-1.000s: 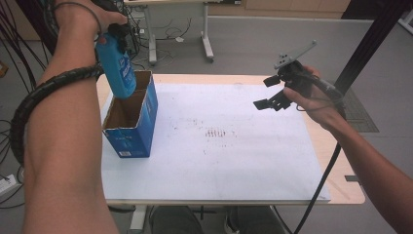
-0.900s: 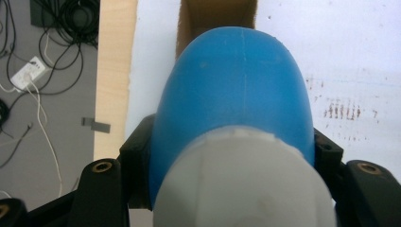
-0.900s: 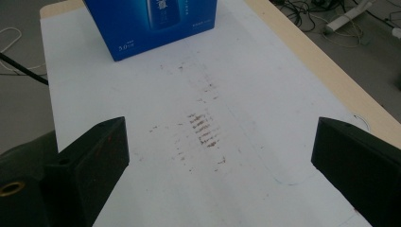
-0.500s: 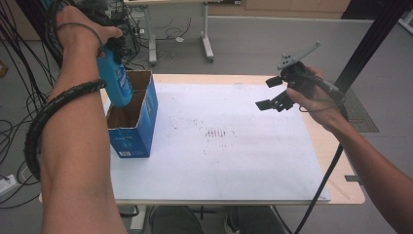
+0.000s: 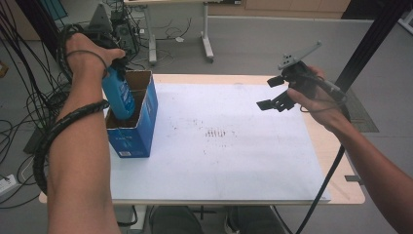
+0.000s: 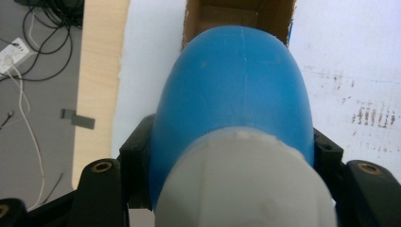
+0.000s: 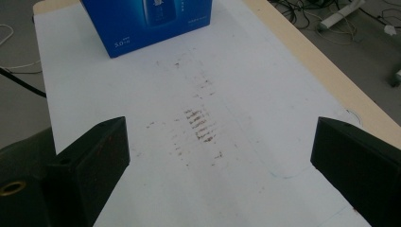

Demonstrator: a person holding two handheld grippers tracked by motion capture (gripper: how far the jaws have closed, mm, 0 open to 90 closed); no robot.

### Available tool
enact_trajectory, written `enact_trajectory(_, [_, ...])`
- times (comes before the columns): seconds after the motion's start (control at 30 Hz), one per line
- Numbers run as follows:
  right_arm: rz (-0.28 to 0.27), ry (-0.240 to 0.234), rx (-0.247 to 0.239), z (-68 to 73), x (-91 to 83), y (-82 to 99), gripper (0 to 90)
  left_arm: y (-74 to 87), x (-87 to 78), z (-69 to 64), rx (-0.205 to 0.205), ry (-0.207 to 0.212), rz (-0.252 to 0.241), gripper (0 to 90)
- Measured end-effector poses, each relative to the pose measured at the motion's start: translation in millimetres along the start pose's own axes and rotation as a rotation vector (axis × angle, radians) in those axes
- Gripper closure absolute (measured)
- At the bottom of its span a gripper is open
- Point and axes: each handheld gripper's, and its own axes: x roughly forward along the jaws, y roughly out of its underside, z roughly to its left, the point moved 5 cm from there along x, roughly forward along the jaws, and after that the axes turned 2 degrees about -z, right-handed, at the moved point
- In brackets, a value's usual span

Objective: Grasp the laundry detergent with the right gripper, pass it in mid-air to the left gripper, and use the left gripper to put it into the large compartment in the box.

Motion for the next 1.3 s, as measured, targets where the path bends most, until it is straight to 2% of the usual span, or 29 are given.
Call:
enact_trajectory(0.53, [0.023,-0.001,0.000,1.5,10.0,1.5,5.6,11.4,53.9,-0.2,0.018,0.006,0.014,37.3])
enact_trajectory(1.0, [0.025,0.008,0.007,0.5,9.7,5.3,5.6,21.4,89.9,-6.6,0.048,-0.006,0.020,37.3])
enact_trajectory(1.3, [0.025,0.014,0.014,-2.6,9.1,8.2,5.6,24.4,102.6,-9.7,0.057,-0.003,0.022,37.3])
